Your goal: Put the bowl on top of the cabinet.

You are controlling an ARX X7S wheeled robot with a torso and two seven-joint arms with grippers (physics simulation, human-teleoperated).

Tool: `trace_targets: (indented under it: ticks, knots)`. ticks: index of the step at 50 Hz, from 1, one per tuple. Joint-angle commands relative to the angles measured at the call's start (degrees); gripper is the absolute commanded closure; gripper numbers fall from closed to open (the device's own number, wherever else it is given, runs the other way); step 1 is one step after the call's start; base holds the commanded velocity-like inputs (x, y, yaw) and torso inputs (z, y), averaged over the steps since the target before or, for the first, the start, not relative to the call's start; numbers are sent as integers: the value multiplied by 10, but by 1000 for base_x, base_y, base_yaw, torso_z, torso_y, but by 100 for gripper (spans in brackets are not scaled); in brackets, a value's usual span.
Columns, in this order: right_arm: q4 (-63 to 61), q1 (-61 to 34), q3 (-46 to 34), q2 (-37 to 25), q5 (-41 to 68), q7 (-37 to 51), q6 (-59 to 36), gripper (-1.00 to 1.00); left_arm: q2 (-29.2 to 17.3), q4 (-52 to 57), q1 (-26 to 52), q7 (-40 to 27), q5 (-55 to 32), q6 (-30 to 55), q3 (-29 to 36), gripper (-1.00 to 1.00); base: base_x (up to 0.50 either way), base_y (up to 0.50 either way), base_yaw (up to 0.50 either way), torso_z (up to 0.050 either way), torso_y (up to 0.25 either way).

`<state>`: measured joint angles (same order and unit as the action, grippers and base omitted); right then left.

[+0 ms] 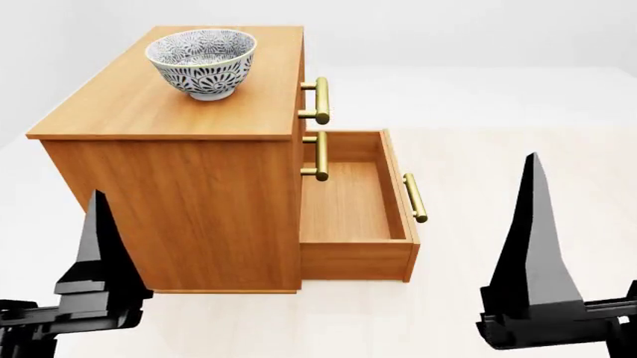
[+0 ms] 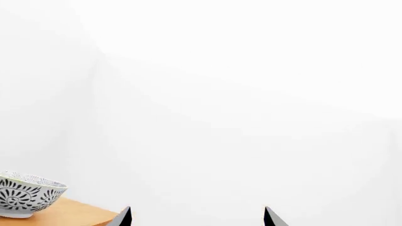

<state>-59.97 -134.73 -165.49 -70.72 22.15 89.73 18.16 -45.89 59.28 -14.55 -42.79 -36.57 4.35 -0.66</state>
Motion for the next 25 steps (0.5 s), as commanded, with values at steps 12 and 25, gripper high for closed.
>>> trace_targets:
  ticks: [12, 25]
  knots:
    - [0, -2, -12, -152, -122, -127, 5, -100, -105, -6, -75, -121, 121, -215, 59, -100, 0, 0, 0, 0, 0]
    - [0, 56, 20, -193, -182, -148, 14, -100, -140, 6, -108, -163, 181, -275, 52, -100, 0, 0, 0, 0, 0]
